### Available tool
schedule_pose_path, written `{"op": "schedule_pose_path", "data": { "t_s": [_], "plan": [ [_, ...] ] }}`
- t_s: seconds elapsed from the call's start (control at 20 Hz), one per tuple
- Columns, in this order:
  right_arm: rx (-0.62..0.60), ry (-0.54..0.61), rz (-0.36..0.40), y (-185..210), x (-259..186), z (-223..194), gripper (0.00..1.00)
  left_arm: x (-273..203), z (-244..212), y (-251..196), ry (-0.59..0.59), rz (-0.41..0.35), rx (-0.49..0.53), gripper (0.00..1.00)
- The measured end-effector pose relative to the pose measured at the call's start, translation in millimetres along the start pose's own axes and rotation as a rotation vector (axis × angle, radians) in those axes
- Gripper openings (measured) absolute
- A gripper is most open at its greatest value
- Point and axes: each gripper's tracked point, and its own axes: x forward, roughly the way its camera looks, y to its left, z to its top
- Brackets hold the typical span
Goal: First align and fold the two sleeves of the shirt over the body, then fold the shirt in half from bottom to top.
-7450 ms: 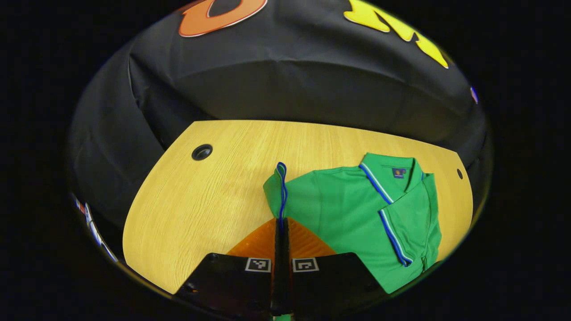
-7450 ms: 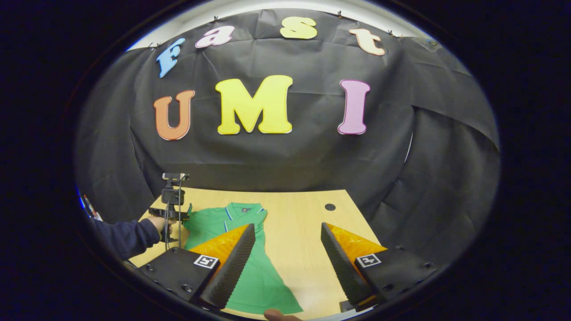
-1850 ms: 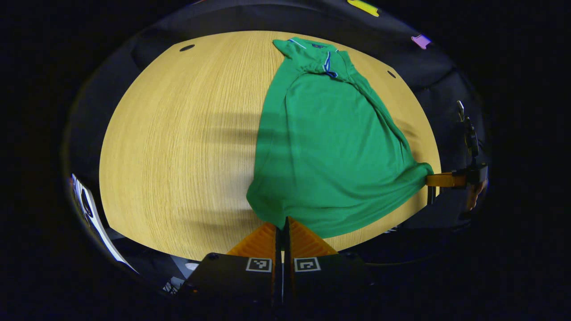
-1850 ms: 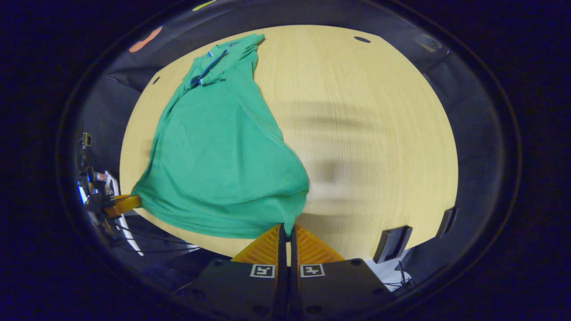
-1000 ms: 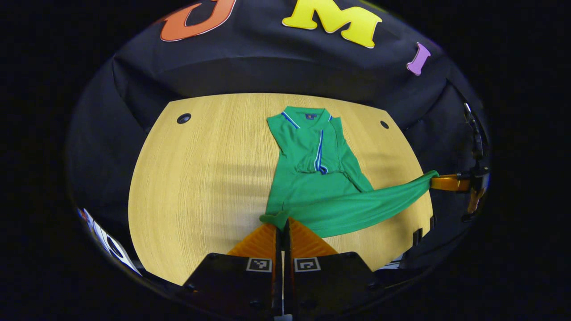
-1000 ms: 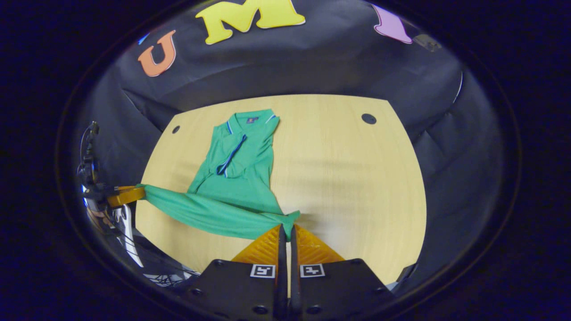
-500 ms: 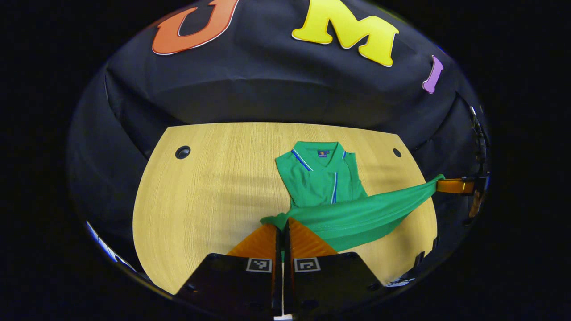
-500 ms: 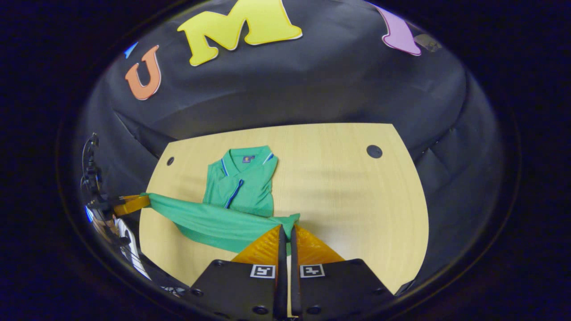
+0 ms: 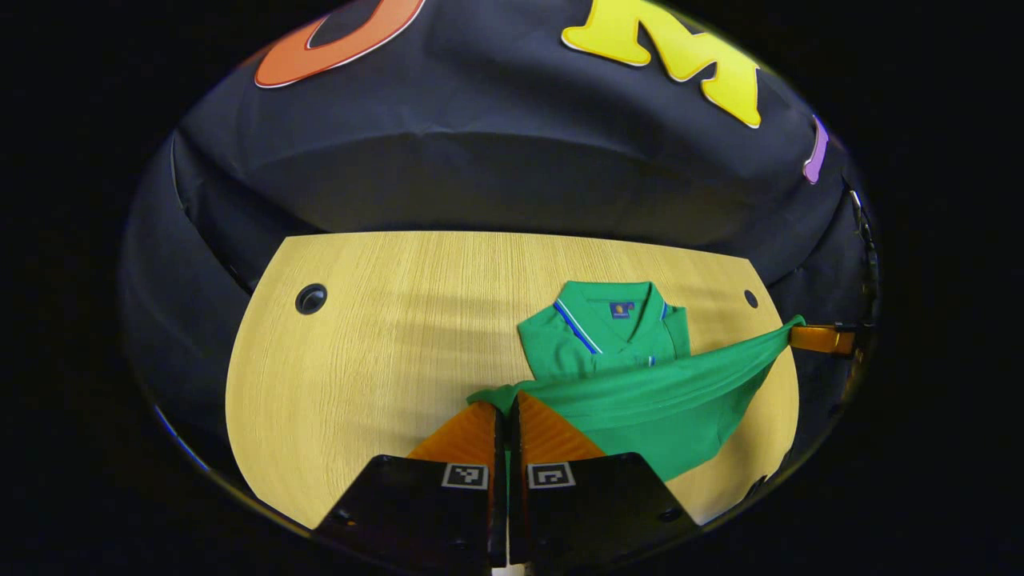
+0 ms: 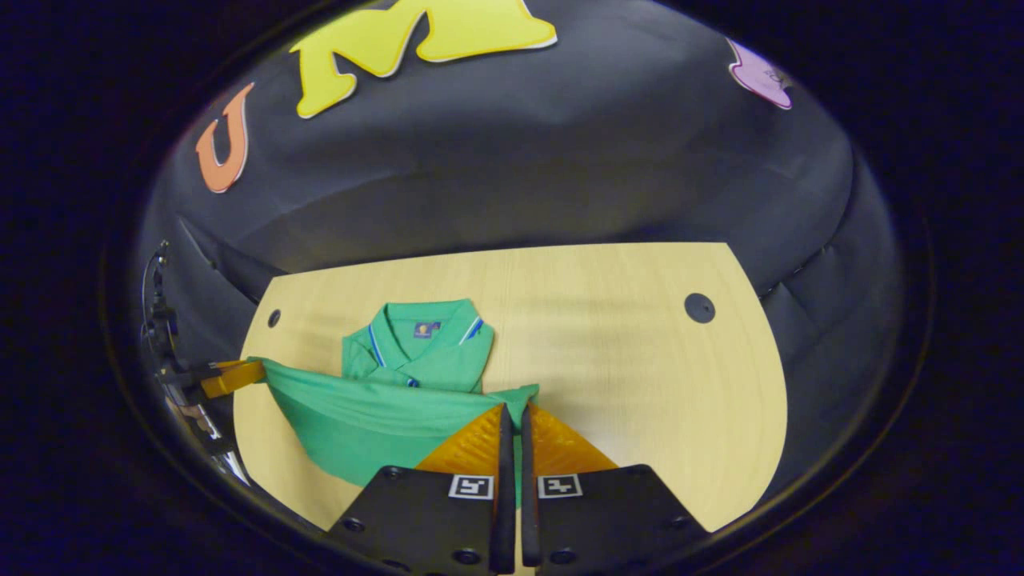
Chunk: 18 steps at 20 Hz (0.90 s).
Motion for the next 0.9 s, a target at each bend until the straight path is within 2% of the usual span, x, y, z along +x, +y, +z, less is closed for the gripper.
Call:
{"op": "schedule_pose_path", "data": {
  "t_s": [0.25, 0.3, 0.4, 0.5, 0.55, 0.65, 0.8, 0.9],
  "plan": [
    [0.021, -0.031, -0.035, -8, 52, 22, 0.06, 49, 23, 1, -0.040, 0.026, 0.033, 0.04],
    [0.024, -0.031, -0.039, -10, 63, 26, 0.02, 57, 25, 1, -0.039, 0.031, 0.048, 0.04],
    [0.036, -0.035, -0.045, -14, 84, 31, 0.06, 76, 25, 4, -0.032, 0.046, 0.058, 0.04],
    [0.042, -0.037, -0.058, -22, 102, 32, 0.02, 91, 27, 3, -0.042, 0.048, 0.047, 0.04],
    [0.059, -0.035, -0.057, -24, 111, 31, 0.05, 96, 29, 7, -0.047, 0.054, 0.051, 0.04],
    [0.110, -0.018, -0.054, -30, 126, 27, 0.06, 107, 35, 10, -0.062, 0.071, 0.092, 0.04],
    [0.098, -0.011, -0.063, -38, 144, 24, 0.05, 117, 46, 7, -0.094, 0.094, 0.141, 0.04],
    [0.110, -0.015, -0.062, -34, 151, 25, 0.06, 124, 37, 8, -0.059, 0.125, 0.156, 0.04]
  ]
}}
